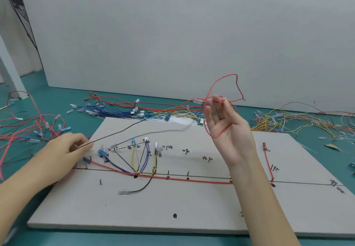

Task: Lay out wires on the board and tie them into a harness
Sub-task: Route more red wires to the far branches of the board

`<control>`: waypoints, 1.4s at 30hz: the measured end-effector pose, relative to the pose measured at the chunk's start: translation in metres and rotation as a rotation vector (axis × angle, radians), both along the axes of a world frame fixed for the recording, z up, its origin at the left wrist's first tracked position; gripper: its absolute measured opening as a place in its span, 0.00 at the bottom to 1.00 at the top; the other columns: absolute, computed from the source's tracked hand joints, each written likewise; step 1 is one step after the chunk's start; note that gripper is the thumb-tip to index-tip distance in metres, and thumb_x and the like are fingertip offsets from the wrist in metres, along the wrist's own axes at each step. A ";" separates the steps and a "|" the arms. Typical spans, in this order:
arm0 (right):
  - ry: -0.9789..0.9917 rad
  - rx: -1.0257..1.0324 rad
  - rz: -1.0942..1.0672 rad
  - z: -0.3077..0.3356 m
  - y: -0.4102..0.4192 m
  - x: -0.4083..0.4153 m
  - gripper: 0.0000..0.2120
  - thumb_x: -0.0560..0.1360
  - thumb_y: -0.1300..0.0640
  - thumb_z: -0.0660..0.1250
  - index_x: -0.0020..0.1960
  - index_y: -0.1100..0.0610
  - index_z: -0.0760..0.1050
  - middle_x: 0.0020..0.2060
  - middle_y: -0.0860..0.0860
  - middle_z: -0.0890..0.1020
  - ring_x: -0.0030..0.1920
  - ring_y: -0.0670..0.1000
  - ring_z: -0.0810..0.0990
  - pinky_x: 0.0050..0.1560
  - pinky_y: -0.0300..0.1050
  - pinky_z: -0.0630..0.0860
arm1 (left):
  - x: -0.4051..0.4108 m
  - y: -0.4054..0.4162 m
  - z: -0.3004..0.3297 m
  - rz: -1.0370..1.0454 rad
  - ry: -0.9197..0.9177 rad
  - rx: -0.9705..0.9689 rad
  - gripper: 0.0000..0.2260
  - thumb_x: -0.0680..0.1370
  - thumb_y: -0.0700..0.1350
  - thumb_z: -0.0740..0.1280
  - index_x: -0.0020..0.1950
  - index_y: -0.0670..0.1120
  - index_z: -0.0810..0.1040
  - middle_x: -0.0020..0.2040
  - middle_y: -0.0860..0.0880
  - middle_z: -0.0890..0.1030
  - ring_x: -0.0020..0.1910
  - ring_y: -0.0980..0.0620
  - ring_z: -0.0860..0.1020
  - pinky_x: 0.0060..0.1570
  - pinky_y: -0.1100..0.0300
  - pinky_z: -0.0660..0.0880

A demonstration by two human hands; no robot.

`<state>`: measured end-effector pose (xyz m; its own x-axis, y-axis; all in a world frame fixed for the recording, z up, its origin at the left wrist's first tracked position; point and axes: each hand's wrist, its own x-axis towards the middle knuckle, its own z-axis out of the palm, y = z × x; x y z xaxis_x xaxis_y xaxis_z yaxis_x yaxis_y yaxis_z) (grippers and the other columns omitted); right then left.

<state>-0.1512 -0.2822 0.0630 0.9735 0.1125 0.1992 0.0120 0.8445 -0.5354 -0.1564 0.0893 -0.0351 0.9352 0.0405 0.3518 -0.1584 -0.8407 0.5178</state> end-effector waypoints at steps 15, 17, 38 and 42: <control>0.076 0.122 -0.240 -0.004 -0.027 0.011 0.12 0.82 0.61 0.56 0.45 0.61 0.75 0.35 0.51 0.83 0.35 0.48 0.83 0.39 0.37 0.80 | 0.020 0.111 -0.058 0.195 0.043 0.035 0.32 0.67 0.74 0.64 0.25 0.45 0.72 0.18 0.48 0.71 0.18 0.50 0.72 0.27 0.56 0.76; 0.085 0.128 -0.246 -0.006 -0.026 0.012 0.12 0.82 0.61 0.55 0.45 0.61 0.75 0.35 0.52 0.83 0.35 0.47 0.83 0.39 0.37 0.80 | 0.021 0.114 -0.059 0.181 0.034 0.028 0.31 0.67 0.74 0.66 0.25 0.45 0.70 0.19 0.48 0.71 0.19 0.49 0.72 0.28 0.55 0.77; 0.203 0.259 -0.046 -0.013 -0.022 0.006 0.08 0.80 0.65 0.55 0.47 0.58 0.72 0.29 0.46 0.66 0.28 0.45 0.66 0.35 0.34 0.67 | -0.051 -0.068 0.058 -0.522 0.118 -0.459 0.17 0.74 0.62 0.65 0.52 0.52 0.83 0.41 0.49 0.84 0.35 0.56 0.78 0.34 0.69 0.73; 0.151 0.333 0.003 -0.005 -0.019 -0.002 0.12 0.82 0.64 0.52 0.44 0.60 0.72 0.27 0.48 0.65 0.27 0.47 0.64 0.40 0.33 0.66 | -0.066 -0.101 0.070 -0.748 0.454 -0.287 0.15 0.70 0.62 0.71 0.53 0.57 0.82 0.40 0.52 0.82 0.36 0.56 0.75 0.38 0.66 0.72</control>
<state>-0.1529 -0.3008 0.0578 0.9945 0.0685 0.0792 -0.0489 0.9727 -0.2269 -0.2223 -0.0113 0.0350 0.7986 -0.6017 0.0144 -0.3394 -0.4304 0.8364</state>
